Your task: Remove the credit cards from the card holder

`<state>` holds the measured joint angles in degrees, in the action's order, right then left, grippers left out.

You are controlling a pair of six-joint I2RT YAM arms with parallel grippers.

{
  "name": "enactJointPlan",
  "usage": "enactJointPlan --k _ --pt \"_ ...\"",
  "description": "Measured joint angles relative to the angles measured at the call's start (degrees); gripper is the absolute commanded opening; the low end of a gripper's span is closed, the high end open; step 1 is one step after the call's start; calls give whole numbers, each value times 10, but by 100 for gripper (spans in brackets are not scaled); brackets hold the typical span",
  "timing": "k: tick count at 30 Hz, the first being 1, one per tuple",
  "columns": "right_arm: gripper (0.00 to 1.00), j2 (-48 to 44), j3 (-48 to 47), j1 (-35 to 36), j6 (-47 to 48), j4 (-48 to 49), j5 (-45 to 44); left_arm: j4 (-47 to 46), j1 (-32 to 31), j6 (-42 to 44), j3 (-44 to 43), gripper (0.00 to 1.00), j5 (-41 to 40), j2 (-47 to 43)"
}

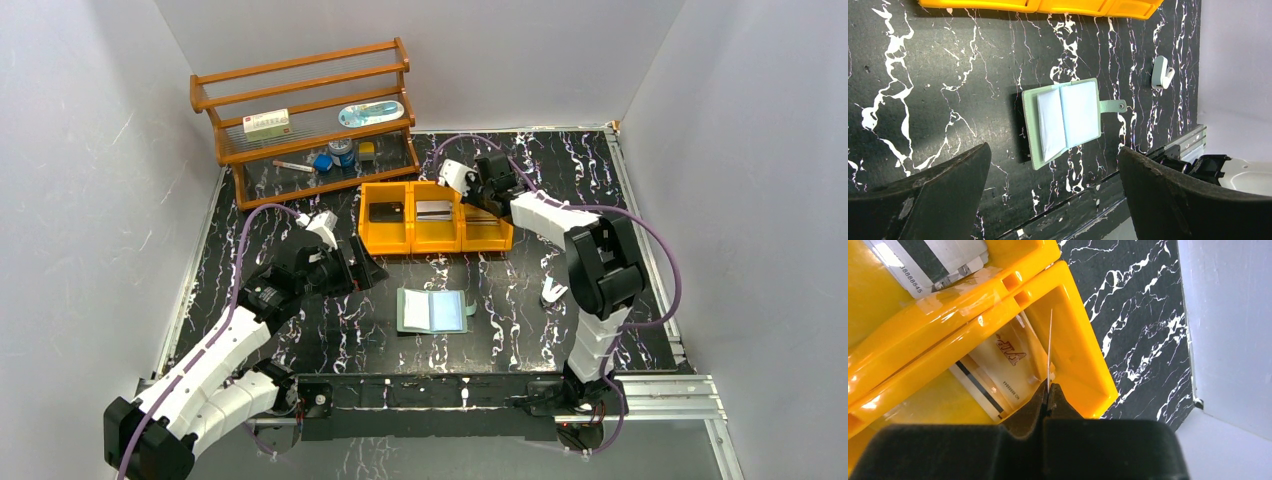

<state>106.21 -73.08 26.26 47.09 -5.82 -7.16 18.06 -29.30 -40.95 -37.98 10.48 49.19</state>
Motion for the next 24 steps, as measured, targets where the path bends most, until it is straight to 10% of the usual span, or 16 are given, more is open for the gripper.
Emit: enactJointPlan --k 24 --pt "37 38 -16 1 38 -26 16 0 0 -2 0 98 7 16"
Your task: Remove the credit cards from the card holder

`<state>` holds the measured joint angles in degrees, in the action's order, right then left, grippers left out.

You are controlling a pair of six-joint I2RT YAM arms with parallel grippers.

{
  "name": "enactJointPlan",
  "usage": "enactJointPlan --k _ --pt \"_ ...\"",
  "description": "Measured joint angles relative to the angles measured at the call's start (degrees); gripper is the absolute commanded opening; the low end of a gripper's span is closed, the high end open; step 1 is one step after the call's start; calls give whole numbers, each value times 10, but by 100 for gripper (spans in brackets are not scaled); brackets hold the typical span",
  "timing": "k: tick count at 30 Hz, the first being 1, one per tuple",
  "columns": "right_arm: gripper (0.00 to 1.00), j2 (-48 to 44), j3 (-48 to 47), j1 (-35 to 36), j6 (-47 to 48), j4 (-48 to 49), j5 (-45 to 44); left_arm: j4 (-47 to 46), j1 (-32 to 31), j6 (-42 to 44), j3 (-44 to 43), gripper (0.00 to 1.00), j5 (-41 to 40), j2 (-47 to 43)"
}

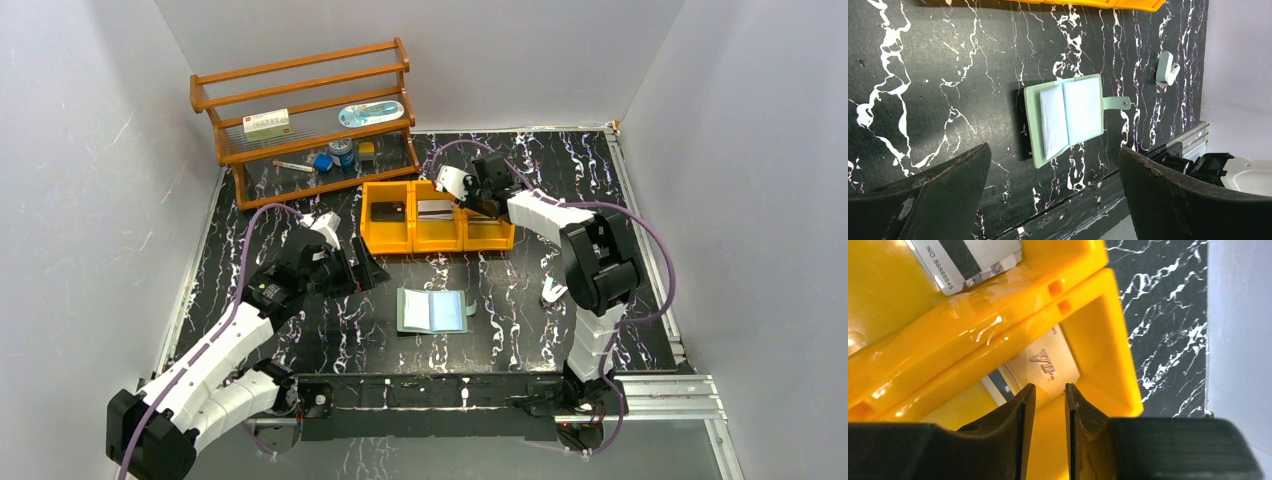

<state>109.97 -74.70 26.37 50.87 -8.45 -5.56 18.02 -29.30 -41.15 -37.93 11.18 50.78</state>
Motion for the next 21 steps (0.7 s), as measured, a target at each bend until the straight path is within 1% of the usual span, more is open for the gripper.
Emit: enactJointPlan --k 3,6,8,10,11,12,14,15,17,19,21 --pt "41 -25 0 0 -20 -2 6 0 0 0 1 98 3 4" --pt "47 -63 0 0 -65 -5 10 -2 0 -1 1 98 4 5" --pt "56 -92 0 0 -120 -6 21 -7 0 -4 2 98 7 5" --pt "63 -130 2 0 -214 -8 50 -17 0 -6 7 98 13 8" --pt "63 -152 6 0 -276 -6 69 -21 0 -8 10 98 17 11" --pt "62 -171 12 0 -330 -4 86 -24 0 -9 12 97 21 16" --pt "58 -215 37 0 -475 0 135 -32 0 -10 16 95 32 32" --pt "59 -232 52 0 -547 -2 166 -35 0 -11 18 94 38 43" --pt "66 -249 84 7 -660 -4 209 -41 0 -11 19 93 50 65" --pt "71 -249 123 38 -751 -25 209 -48 0 -11 19 89 63 89" --pt "77 -240 161 95 -816 -69 179 -54 0 -11 21 86 74 105"
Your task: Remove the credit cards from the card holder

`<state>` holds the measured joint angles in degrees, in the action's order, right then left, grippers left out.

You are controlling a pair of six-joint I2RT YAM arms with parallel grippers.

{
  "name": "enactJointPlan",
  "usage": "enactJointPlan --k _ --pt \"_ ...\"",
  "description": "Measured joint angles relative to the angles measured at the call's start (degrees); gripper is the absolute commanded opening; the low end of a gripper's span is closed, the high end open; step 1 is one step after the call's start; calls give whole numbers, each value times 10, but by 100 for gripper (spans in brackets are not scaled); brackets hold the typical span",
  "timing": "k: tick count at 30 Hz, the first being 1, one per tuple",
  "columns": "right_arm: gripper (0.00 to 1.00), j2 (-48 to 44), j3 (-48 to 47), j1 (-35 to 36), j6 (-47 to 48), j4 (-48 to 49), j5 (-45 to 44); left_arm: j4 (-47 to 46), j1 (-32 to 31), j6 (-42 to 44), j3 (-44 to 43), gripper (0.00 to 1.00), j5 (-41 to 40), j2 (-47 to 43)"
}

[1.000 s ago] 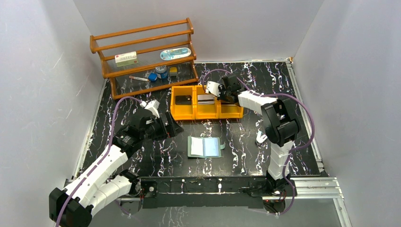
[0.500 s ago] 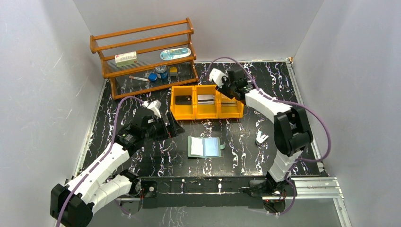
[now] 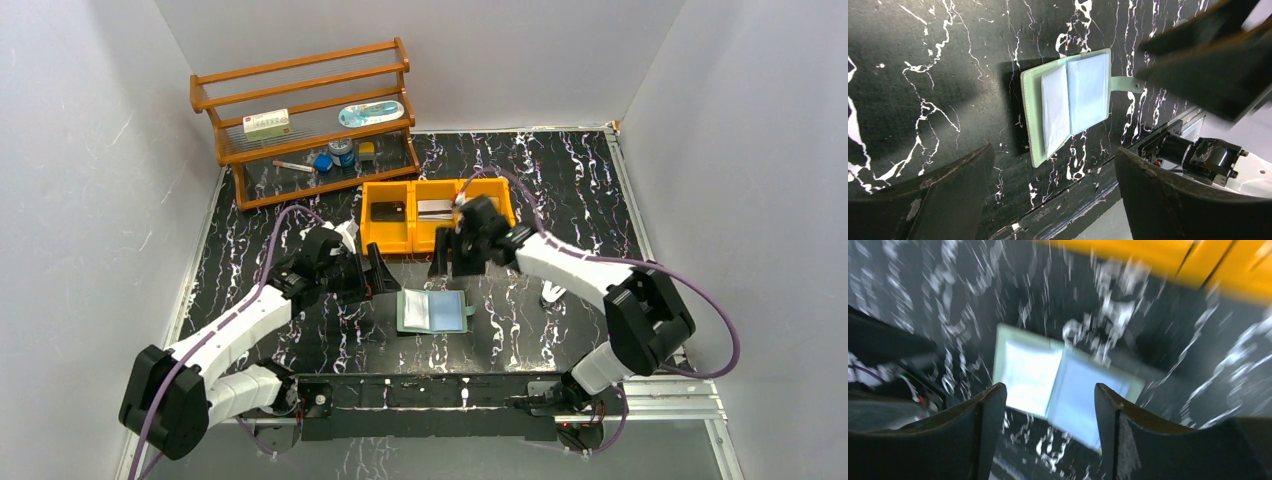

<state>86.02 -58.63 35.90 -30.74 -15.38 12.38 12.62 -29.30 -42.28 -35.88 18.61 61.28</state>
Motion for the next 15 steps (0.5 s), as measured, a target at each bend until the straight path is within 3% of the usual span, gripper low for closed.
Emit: enactJointPlan --k 6,15 --pt "85 12 16 143 -105 -125 -117 -13 0 -1 6 81 26 36" --pt "86 61 -36 198 -157 -206 -254 -19 0 -7 9 80 26 22"
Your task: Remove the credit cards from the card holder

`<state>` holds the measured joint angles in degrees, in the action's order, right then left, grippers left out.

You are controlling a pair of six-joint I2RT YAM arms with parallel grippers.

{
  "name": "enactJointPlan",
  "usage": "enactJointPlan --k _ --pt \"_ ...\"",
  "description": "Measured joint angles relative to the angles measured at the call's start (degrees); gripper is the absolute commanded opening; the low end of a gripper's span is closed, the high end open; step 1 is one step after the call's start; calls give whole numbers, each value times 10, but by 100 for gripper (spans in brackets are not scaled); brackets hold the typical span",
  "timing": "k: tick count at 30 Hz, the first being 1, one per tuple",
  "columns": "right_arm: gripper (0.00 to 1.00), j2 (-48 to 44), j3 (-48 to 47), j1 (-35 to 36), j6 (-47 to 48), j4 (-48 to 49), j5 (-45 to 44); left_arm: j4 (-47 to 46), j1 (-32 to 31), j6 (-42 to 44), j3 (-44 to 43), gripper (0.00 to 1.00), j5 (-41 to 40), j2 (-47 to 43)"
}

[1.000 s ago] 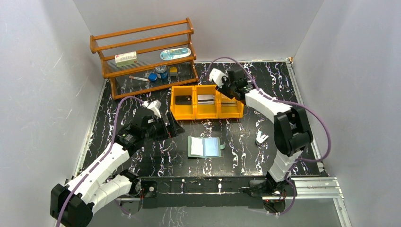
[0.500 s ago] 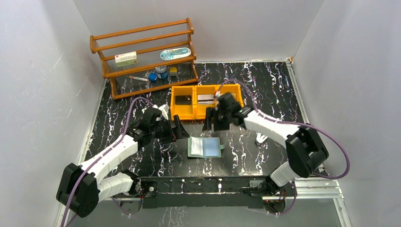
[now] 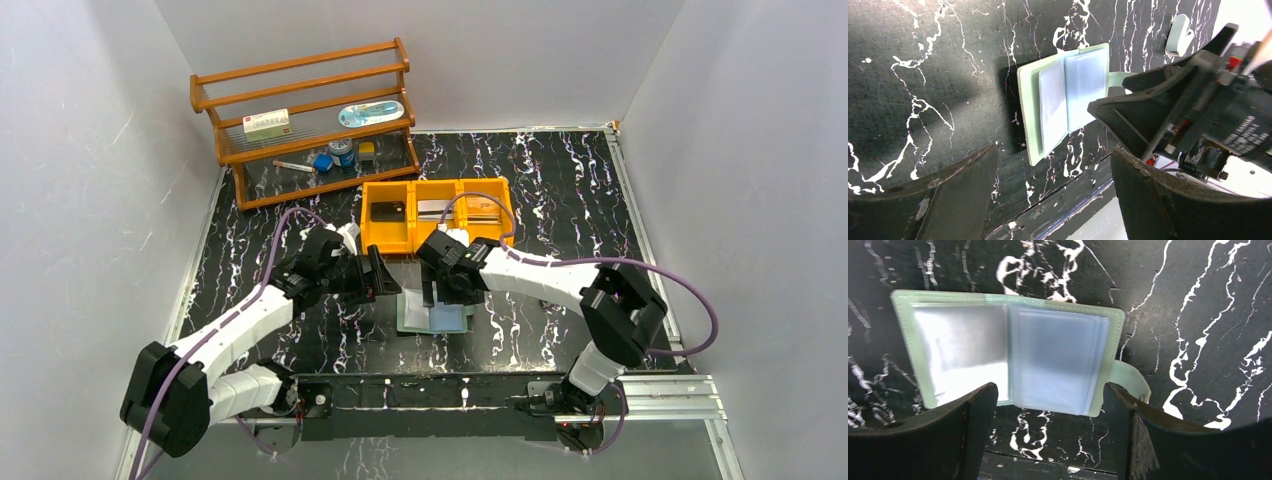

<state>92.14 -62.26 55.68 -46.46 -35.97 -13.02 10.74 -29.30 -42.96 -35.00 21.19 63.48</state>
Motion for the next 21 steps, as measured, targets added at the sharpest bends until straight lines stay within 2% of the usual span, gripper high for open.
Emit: enactJointPlan --k 11,15,17,21 --pt "86 73 -4 19 -22 -14 -19 28 0 -21 10 85 -73 -99" --pt "71 91 -25 23 -31 -33 -27 43 0 -26 10 85 -97 -120" --pt "58 94 -29 25 -37 -37 -31 49 0 -27 10 85 -104 -121" --pt "47 97 -35 29 -47 -44 -42 57 0 -31 10 86 -113 -122"
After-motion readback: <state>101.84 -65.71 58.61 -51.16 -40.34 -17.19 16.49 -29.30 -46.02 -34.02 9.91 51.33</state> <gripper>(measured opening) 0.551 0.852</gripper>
